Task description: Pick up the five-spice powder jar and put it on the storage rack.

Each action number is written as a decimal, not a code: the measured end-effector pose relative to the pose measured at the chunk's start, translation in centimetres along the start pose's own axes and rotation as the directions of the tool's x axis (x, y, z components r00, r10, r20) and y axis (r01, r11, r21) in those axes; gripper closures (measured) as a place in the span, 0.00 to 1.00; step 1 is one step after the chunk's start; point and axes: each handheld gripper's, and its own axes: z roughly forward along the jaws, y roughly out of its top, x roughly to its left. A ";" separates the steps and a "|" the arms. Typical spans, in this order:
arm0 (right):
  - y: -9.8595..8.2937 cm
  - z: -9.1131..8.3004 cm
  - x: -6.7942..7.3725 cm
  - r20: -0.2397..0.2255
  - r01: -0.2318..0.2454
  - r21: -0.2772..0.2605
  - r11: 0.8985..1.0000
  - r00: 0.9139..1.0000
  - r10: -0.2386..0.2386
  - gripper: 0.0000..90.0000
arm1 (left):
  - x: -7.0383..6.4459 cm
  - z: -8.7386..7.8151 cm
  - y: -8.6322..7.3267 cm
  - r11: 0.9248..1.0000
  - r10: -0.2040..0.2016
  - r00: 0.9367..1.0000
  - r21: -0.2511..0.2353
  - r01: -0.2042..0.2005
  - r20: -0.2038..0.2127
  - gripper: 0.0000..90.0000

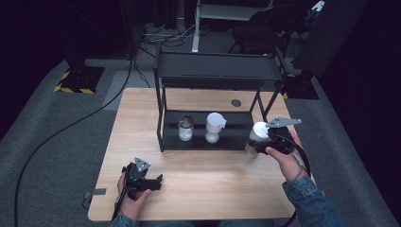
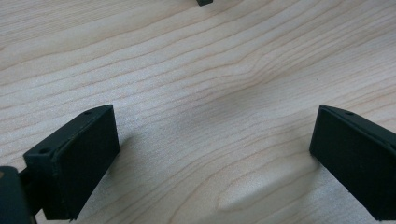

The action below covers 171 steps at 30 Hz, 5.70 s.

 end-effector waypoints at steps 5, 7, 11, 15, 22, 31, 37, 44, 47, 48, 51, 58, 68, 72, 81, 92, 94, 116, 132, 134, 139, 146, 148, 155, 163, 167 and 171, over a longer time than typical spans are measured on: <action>0.7 0.4 0.0 -0.004 0.003 -0.002 1.000 1.000 -0.003 0.34 | 0.0 0.0 0.0 1.000 -0.001 1.000 0.000 0.001 0.000 0.01; 0.9 0.6 0.0 -0.008 0.001 0.001 1.000 1.000 -0.001 0.34 | 0.0 0.0 0.0 1.000 -0.001 1.000 0.000 0.001 0.000 0.01; 1.3 0.9 -0.2 -0.009 0.002 0.000 1.000 1.000 -0.002 0.34 | 0.0 0.0 0.0 1.000 -0.001 1.000 -0.001 0.001 -0.001 0.01; 1.7 1.1 -0.5 -0.013 -0.004 -0.005 1.000 1.000 0.004 0.34 | 0.0 0.0 0.0 1.000 -0.002 1.000 0.000 0.002 -0.002 0.01; 2.3 1.6 -0.8 -0.010 -0.007 -0.010 1.000 1.000 0.007 0.34 | 0.0 0.0 0.0 1.000 -0.004 1.000 0.000 0.004 -0.003 0.01; 3.2 2.1 -1.0 -0.005 -0.001 -0.009 1.000 1.000 0.001 0.34 | 0.0 0.0 0.0 1.000 -0.004 1.000 0.000 0.004 -0.003 0.01; 3.7 2.4 -1.1 -0.007 0.000 -0.010 1.000 1.000 -0.001 0.34 | 0.0 0.0 0.0 1.000 -0.004 1.000 0.000 0.004 -0.004 0.01; 4.0 3.2 -1.4 -0.014 -0.011 -0.010 1.000 1.000 0.011 0.34 | 0.0 0.0 0.0 1.000 -0.005 1.000 0.001 0.005 -0.005 0.01; 4.1 3.5 -1.5 -0.013 -0.013 -0.007 1.000 1.000 0.013 0.34 | 0.0 0.0 0.0 1.000 -0.005 1.000 0.001 0.005 -0.005 0.01; 4.1 3.7 -1.5 -0.014 -0.016 -0.006 1.000 1.000 0.016 0.34 | -0.1 0.0 0.0 1.000 -0.005 1.000 0.001 0.005 -0.005 0.01; 4.1 3.9 -1.6 -0.014 -0.019 -0.002 1.000 1.000 0.019 0.34 | -0.1 0.0 0.0 1.000 -0.005 1.000 0.001 0.005 -0.005 0.01; 4.2 4.5 -1.9 -0.009 -0.025 -0.001 1.000 1.000 0.025 0.34 | -0.1 0.0 0.0 1.000 -0.005 1.000 0.001 0.005 -0.005 0.01; 4.2 5.7 -2.2 -0.004 -0.032 0.005 0.999 0.999 0.032 0.34 | -0.1 0.0 0.0 1.000 -0.006 1.000 0.001 0.006 -0.005 0.01; 4.2 6.2 -2.3 -0.005 -0.033 0.006 0.999 0.999 0.033 0.34 | -0.1 0.0 0.0 1.000 -0.005 1.000 0.002 0.005 -0.005 0.01; 3.8 7.3 -2.5 -0.004 -0.042 0.011 0.999 0.999 0.042 0.34 | -0.1 0.0 0.0 1.000 -0.009 1.000 0.001 0.009 -0.006 0.01; 3.7 8.3 -2.7 0.005 -0.046 0.014 0.999 0.999 0.046 0.34 | -0.1 0.0 0.0 1.000 -0.009 1.000 0.003 0.009 -0.006 0.01; 3.7 8.4 -2.7 0.004 -0.049 0.016 0.999 0.999 0.049 0.34 | -0.1 0.0 0.0 1.000 -0.009 1.000 0.003 0.009 -0.006 0.01; 3.2 10.6 -2.8 0.010 -0.048 0.039 0.998 0.999 0.048 0.34 | -0.1 0.0 0.0 1.000 -0.009 1.000 0.002 0.009 -0.006 0.01; 2.3 11.8 -2.7 0.005 -0.058 0.054 0.997 0.998 0.058 0.34 | -0.1 0.0 0.0 1.000 -0.009 1.000 0.003 0.009 -0.006 0.01; 2.2 11.9 -2.7 0.005 -0.059 0.054 0.997 0.998 0.059 0.34 | -0.1 0.0 0.0 1.000 -0.008 1.000 0.003 0.008 -0.006 0.01; 2.0 12.1 -2.6 0.003 -0.060 0.060 0.996 0.998 0.060 0.34 | -0.1 0.0 0.0 1.000 -0.008 1.000 0.003 0.009 -0.006 0.01; 1.6 12.4 -2.5 0.003 -0.062 0.068 0.996 0.998 0.061 0.34 | -0.1 0.0 0.0 1.000 -0.007 1.000 0.003 0.007 -0.007 0.01; 1.5 12.5 -2.5 0.001 -0.066 0.070 0.995 0.998 0.066 0.34 | -0.1 0.0 0.0 1.000 -0.009 1.000 0.003 0.009 -0.006 0.01; 1.2 12.7 -2.5 0.001 -0.067 0.072 0.995 0.998 0.067 0.34 | -0.1 0.0 0.0 1.000 -0.008 1.000 0.003 0.008 -0.006 0.01; 1.0 12.6 -2.6 0.001 -0.070 0.068 0.995 0.998 0.070 0.34 | -0.1 0.0 0.0 1.000 -0.010 1.000 0.002 0.010 -0.006 0.01; 1.2 12.3 -2.6 0.009 -0.068 0.060 0.996 0.998 0.067 0.25 | -0.1 0.0 0.0 1.000 -0.009 1.000 0.002 0.009 -0.006 0.01; 1.9 11.5 -2.8 0.011 -0.075 0.036 0.997 0.997 0.075 0.19 | -0.1 0.0 0.0 1.000 -0.008 1.000 0.003 0.008 -0.006 0.01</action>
